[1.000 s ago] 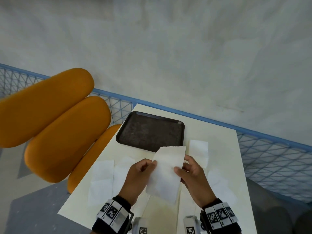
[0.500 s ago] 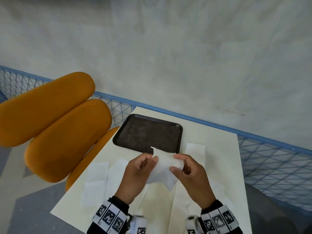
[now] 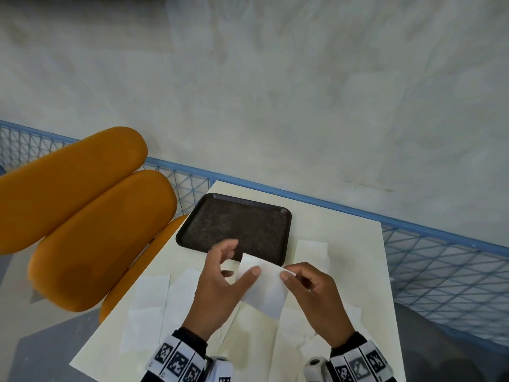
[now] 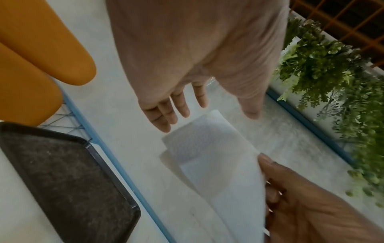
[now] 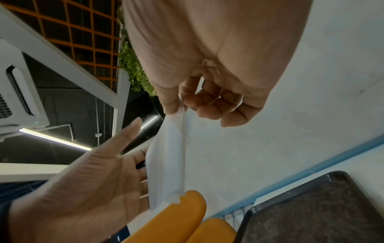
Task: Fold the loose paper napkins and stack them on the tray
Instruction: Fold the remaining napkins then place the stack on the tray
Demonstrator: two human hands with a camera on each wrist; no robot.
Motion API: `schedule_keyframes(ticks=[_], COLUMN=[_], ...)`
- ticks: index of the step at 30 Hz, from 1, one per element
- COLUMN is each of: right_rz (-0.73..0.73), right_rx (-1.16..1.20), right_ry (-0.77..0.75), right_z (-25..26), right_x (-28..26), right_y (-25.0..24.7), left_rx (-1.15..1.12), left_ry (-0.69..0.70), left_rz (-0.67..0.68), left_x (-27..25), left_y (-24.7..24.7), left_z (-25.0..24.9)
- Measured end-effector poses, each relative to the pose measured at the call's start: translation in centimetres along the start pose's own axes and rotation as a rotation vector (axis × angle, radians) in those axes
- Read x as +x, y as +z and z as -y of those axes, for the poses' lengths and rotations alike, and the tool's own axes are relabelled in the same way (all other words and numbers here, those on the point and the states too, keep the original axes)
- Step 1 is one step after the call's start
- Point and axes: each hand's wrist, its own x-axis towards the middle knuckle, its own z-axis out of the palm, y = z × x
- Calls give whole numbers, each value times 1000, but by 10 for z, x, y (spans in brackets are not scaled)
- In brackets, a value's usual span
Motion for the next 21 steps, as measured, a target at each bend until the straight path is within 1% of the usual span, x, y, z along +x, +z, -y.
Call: schedule_keyframes(ticks=[2, 3, 5, 6, 8, 12, 14, 18, 20, 21], right_rz=[43, 68, 113, 134, 159, 104, 112, 238, 250, 247], right_rx=[29, 59, 137, 168, 181, 123, 106, -54, -96, -104], right_ry=[-19, -28, -17, -4, 12, 29, 31, -41, -73, -86], right_z=[0, 0, 2, 3, 1, -7, -8, -1, 2, 2], right_x=[4, 6, 9, 10, 12, 14, 16, 24, 28, 30], right_y=[-4, -5, -9, -11, -13, -16, -19, -21, -18, -18], left_rx=[-21, -61, -194, -230, -196, -84, -28, 147, 179, 160], left_ry=[7, 15, 19, 14, 38, 53, 68, 191, 228, 223], left_rz=[124, 192, 265, 274, 264, 225, 206, 233, 233, 227], left_x=[5, 8, 10, 11, 12, 13, 14, 16, 17, 18], left_y=[0, -1, 0, 1, 4, 9, 9, 11, 14, 15], left_z=[-4, -6, -12, -14, -16, -11, -9, -16, -19, -19])
